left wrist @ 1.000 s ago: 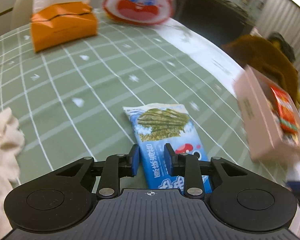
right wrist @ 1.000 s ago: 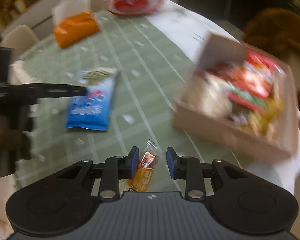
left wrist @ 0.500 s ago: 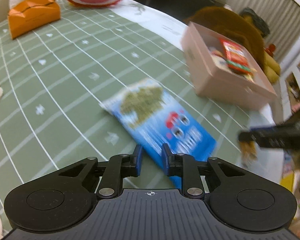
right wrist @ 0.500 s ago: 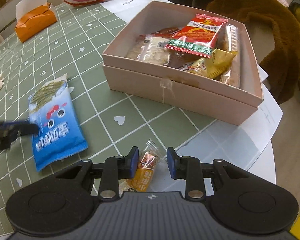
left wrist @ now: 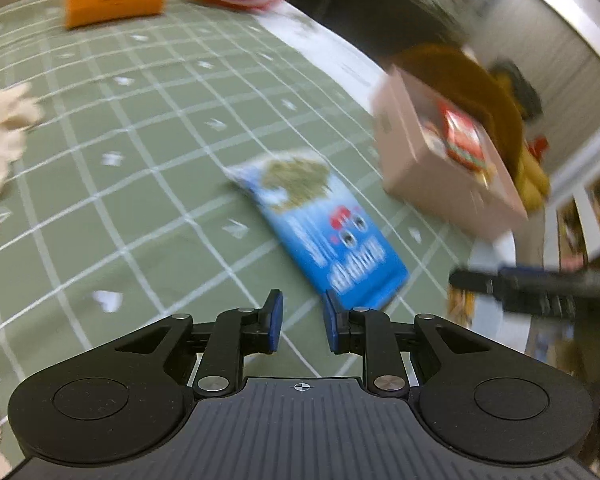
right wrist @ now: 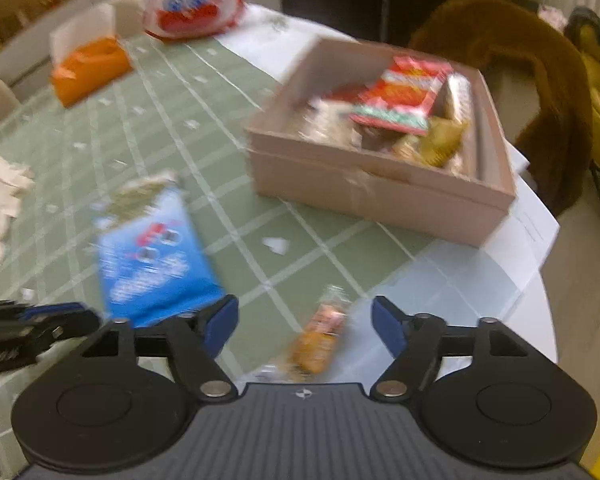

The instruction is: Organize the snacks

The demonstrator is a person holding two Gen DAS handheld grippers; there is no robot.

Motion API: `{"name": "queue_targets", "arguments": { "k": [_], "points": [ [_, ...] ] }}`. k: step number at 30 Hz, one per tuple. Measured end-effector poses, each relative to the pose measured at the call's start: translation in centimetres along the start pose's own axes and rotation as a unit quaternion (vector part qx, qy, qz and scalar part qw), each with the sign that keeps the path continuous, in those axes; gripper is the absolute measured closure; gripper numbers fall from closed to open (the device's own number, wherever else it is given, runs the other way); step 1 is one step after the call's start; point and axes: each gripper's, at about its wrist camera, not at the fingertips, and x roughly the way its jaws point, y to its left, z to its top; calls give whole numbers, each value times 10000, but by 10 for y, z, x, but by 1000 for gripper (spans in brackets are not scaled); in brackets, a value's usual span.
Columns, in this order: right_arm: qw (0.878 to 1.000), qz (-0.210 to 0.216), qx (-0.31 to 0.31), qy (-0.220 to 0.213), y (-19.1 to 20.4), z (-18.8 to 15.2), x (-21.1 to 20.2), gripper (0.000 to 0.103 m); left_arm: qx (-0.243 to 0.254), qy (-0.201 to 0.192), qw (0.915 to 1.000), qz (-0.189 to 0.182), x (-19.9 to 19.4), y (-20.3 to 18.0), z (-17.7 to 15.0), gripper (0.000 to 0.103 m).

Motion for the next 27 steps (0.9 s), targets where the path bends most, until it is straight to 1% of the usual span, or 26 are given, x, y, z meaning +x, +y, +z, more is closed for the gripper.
{"name": "queue_targets", "arguments": {
  "k": [1,3,5,7,11,14,15,18,21,24,26,27],
  "points": [
    [9999,103,-41,2,7,0,-1,14,-144,-83,9999,33,-5,4,2,78],
    [9993,315,-130,168,24,2,5,14,-324,-223,9992,96,-14,10,4,78],
    [9982,485,-187,302,42,3,13,14,-426,-324,9985,125,-24,14,5,78],
    [9973,561,-328,347,58,6,23,14,-479,-383,9980,162,-31,16,3,78],
    [9956,436,-580,598,82,12,50,14,-656,-492,9963,267,-46,27,-6,78],
    [9940,125,-705,831,96,14,64,14,-863,-537,9940,400,-56,40,-13,78],
    [9935,49,-760,848,100,14,67,14,-918,-547,9932,451,-58,44,-14,78],
    [9930,27,-918,747,113,13,65,13,-1004,-535,9919,558,-59,51,-18,78],
    [9919,17,-1092,648,124,16,69,13,-959,-483,9923,610,-59,49,-20,78],
    [9913,-128,-1269,338,128,24,71,13,-811,-424,9938,630,-59,43,-23,78],
    [9910,29,-1332,144,125,28,68,13,-717,-395,9946,638,-59,38,-24,78],
    [9910,206,-1321,111,120,31,66,13,-689,-379,9949,628,-58,37,-25,78]
  ]
}}
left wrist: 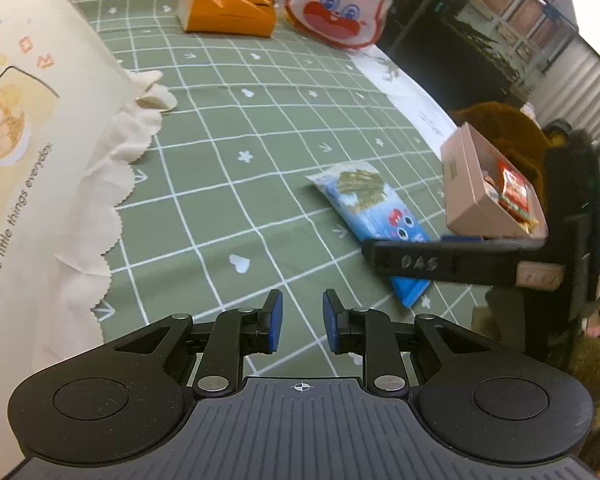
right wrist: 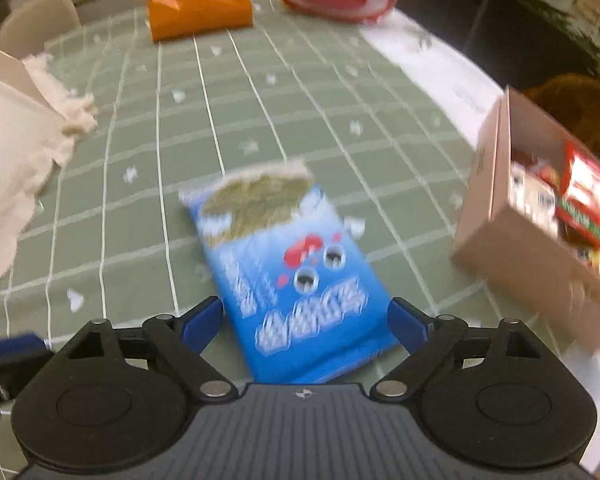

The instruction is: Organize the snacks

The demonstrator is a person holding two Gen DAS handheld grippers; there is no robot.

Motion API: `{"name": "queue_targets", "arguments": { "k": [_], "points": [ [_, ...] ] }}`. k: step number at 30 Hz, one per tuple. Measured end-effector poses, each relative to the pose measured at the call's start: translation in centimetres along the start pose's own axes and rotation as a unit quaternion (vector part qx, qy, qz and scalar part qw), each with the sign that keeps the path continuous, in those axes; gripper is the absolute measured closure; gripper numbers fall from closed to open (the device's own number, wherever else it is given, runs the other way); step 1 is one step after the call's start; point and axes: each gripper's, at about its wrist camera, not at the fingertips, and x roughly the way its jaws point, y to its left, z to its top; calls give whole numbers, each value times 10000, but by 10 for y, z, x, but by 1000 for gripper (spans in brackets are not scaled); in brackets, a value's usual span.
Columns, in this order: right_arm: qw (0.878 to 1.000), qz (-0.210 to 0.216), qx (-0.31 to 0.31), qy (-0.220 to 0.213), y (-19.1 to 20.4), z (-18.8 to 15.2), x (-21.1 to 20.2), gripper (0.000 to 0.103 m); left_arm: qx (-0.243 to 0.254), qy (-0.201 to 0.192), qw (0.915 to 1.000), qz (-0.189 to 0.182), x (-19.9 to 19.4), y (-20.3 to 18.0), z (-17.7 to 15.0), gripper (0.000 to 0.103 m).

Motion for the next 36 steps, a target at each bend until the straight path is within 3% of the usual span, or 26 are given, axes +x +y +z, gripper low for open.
{"name": "queue_targets", "arguments": {
  "k": [5,7,12,14,21,24,30,36],
  "points": [
    [9904,1258,460,-344,-41,-5,-12,13,-14,66,10000,-26,7,-4,-2,78],
    [9898,1212,507,-558,-48,0,-11,13,-43,100,9999,-23,11,-5,-3,78],
    [9926,837,-608,-630,-34,16,-5,13,-141,190,9997,47,18,-4,-8,78],
    [9913,910,-790,-524,-29,22,2,13,-207,224,9995,110,20,-2,-10,78],
    [9892,1277,-714,-37,-17,28,36,12,-400,252,9983,342,18,3,-12,78],
    [9897,1115,-895,17,-7,26,36,11,-420,258,9982,354,20,2,-12,78],
    [9882,946,-1205,-39,-4,12,21,17,-257,327,9989,219,30,-15,-11,78],
    [9930,920,-697,-253,-34,3,-15,19,74,403,9992,40,38,-38,-9,78]
  ]
}}
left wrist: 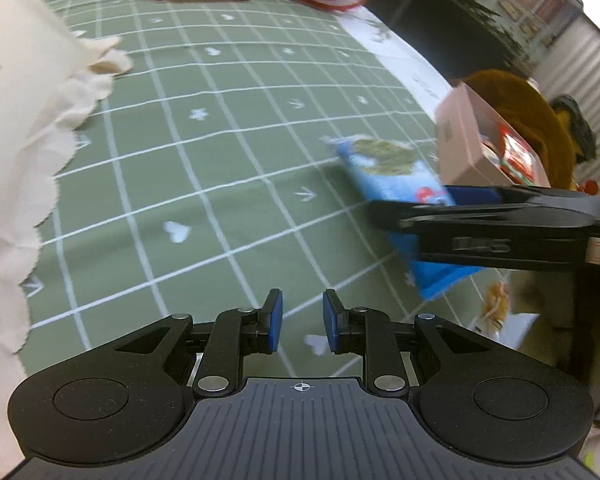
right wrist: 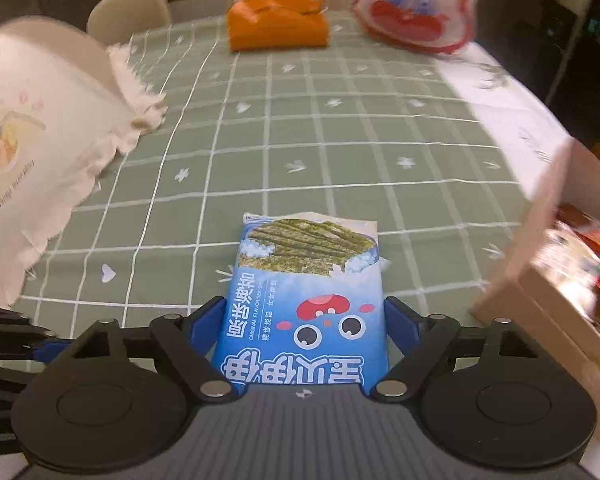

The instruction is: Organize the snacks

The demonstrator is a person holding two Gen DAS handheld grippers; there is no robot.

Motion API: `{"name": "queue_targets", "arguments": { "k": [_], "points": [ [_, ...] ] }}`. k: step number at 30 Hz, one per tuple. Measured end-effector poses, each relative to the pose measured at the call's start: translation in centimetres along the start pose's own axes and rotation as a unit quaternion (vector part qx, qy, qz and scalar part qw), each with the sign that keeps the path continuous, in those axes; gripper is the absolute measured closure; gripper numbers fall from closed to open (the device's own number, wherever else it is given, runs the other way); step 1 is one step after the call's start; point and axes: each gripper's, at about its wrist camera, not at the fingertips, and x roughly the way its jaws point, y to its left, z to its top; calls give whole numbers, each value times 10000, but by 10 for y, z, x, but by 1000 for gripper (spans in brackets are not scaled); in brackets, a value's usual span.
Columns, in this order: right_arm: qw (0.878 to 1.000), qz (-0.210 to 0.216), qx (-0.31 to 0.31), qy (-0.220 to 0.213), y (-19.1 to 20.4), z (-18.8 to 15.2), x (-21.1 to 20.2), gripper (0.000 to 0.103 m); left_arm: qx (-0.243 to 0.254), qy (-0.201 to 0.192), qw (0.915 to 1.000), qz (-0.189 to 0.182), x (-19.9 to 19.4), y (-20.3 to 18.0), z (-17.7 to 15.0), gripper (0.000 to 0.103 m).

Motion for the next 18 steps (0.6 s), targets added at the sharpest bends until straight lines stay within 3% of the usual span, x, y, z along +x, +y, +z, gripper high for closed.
{"name": "queue_targets", "arguments": {
  "k": [7,10,18],
  "points": [
    [9957,-394,766,-346,-55,-38,-71,19,318,81,9992,-236,12,-23,4,78],
    [9907,-654,1151,-322,-76,-58,-88,44,476,153,9981,-352,20,-36,5,78],
    [9764,-981,1916,-201,-118,-98,-95,44,803,296,9946,-589,36,-64,7,78]
  ]
}}
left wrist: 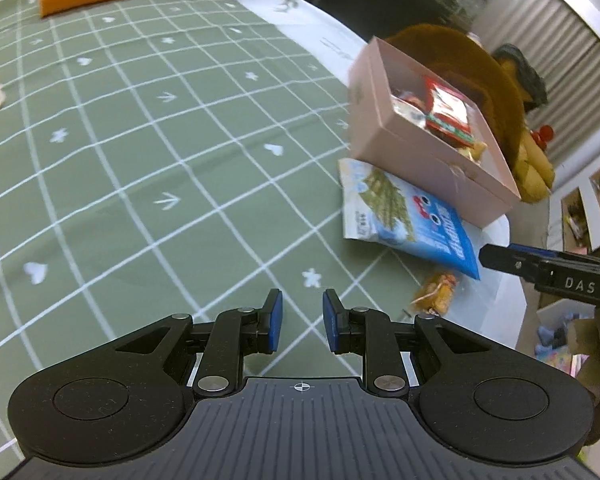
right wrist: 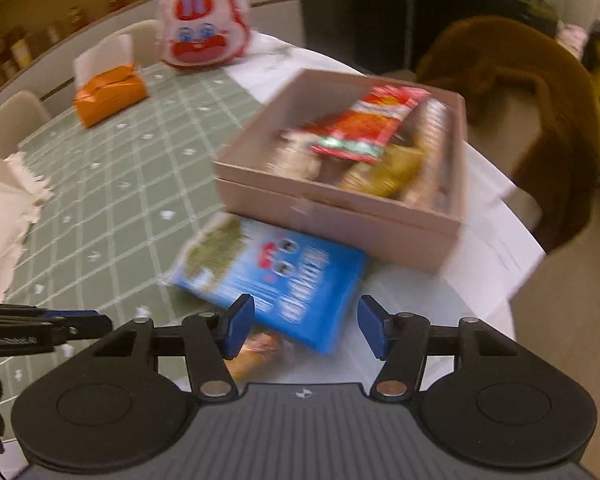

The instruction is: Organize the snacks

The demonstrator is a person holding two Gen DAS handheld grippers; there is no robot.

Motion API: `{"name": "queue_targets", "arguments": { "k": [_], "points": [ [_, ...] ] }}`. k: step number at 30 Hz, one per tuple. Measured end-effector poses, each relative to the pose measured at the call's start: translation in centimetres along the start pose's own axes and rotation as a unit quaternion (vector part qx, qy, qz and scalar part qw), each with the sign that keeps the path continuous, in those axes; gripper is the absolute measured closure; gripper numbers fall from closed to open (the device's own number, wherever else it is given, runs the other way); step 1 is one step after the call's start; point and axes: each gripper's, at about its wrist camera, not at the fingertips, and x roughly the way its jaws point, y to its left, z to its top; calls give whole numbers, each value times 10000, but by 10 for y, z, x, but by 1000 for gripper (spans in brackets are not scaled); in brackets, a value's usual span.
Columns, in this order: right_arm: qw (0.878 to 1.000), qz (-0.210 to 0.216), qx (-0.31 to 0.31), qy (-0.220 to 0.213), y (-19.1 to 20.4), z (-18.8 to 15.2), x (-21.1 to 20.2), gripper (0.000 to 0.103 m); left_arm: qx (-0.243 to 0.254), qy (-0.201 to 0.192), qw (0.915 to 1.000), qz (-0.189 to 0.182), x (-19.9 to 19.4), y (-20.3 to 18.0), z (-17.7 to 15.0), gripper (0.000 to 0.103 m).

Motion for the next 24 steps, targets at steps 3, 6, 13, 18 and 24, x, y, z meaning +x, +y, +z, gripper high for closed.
{"name": "queue_targets", "arguments": {
  "k": [3,6,13,18,24],
  "points": [
    [9999,-113,71,61,-8,-7,6,44,117,71,9998,-114,8,-11,2,78],
    [9996,-159,183,168,-12,-15,15,44,445,45,9984,-333,12,-28,3,78],
    [9982,-248,525,128,-33,-18,13,39,2169,122,9738,-678,32,-98,0,77],
    [9978,-379,537,43,-49,-19,3,29,2877,474,9561,-292,59,-128,-6,68],
    [9974,-313,646,30,-55,-4,10,22,2334,475,9706,-340,55,-112,1,76]
  ]
}}
